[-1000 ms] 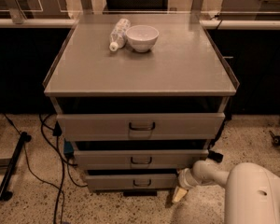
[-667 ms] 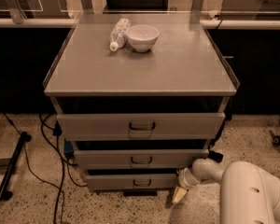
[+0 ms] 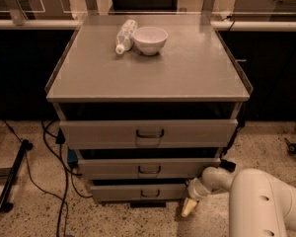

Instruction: Open bottom drawer

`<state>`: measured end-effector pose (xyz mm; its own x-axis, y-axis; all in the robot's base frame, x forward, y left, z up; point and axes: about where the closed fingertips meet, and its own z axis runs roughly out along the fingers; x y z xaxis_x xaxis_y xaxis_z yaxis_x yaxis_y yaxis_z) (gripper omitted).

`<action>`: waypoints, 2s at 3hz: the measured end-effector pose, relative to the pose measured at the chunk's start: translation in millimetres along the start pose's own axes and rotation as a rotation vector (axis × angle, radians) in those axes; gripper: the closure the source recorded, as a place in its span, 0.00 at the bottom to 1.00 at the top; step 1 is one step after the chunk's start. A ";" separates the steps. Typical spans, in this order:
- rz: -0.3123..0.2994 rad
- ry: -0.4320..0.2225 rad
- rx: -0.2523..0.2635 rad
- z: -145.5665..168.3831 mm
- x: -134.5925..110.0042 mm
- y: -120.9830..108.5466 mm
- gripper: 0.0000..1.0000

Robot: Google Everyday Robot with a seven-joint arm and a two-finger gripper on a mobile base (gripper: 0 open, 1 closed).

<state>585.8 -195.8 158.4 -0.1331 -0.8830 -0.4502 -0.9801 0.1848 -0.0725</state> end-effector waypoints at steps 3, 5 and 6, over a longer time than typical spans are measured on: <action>0.043 0.068 -0.109 -6.8 1.4 29.6 0.00; 0.074 0.106 -0.162 -23.0 12.9 53.8 0.00; 0.097 0.106 -0.213 -32.0 23.1 69.8 0.00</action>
Offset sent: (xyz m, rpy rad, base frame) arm -0.0242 0.0021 0.0038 -0.0423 0.1299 0.0048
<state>509.7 -217.1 171.4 -0.2316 -0.9081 -0.3488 -0.9694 0.1856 0.1605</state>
